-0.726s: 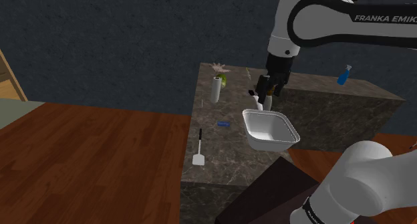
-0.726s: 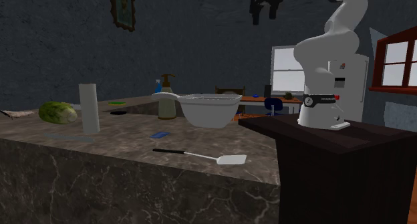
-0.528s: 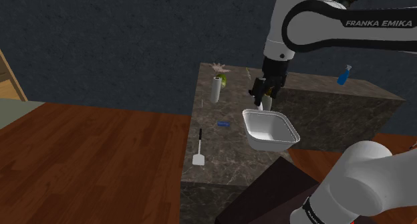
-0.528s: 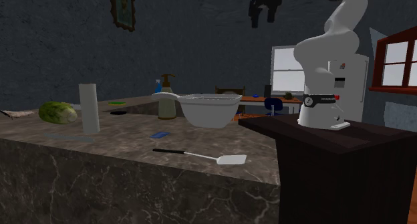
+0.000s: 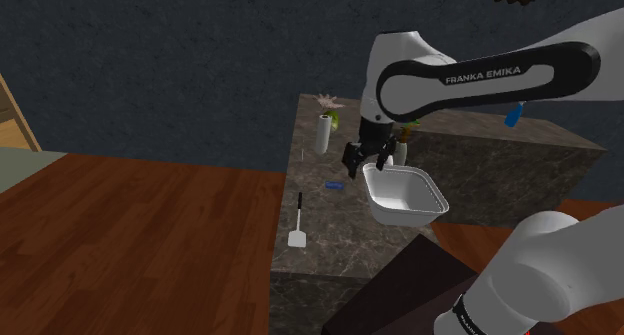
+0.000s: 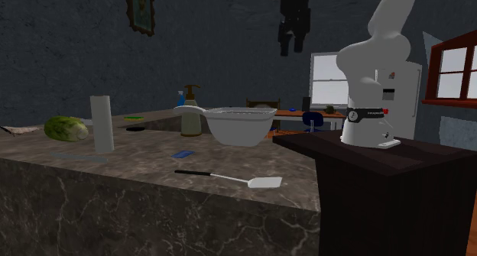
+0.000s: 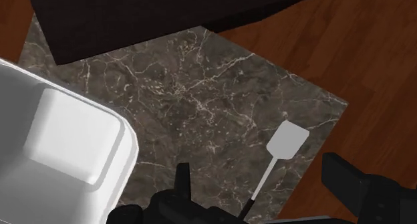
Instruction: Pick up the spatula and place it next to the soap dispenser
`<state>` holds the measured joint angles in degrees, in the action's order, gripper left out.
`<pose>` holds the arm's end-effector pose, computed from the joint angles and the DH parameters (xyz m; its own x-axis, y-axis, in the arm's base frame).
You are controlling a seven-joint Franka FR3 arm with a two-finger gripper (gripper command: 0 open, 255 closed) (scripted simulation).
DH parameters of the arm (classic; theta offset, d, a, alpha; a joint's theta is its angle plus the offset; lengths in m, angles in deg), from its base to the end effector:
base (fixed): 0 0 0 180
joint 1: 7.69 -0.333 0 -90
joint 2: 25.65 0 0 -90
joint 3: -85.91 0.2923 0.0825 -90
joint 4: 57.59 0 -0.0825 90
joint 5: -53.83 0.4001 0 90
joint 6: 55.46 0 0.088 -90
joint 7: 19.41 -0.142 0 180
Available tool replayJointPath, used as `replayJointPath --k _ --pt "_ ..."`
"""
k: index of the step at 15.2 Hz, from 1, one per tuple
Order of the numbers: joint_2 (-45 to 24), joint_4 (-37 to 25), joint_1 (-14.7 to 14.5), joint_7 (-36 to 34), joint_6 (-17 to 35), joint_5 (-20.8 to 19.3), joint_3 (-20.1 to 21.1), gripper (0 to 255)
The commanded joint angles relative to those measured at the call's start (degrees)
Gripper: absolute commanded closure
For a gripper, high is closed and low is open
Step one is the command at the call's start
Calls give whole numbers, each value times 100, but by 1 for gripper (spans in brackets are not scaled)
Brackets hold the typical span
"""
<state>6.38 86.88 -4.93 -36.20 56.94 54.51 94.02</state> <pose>0.4029 0.0356 0.4039 0.9746 -0.2234 0.0138 -0.2238 -0.9726 0.0626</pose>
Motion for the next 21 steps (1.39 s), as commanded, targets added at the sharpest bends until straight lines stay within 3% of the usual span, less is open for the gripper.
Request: replayJointPath --k 1,7,12,21 --pt "-376 33 59 -276 441 19 99 0" --pt "-1643 -99 233 -1167 1629 -68 402 0" --pt "-2819 -460 371 -2007 2467 -387 562 0" --pt "-4965 -1631 239 -3547 3459 -1217 314 0"
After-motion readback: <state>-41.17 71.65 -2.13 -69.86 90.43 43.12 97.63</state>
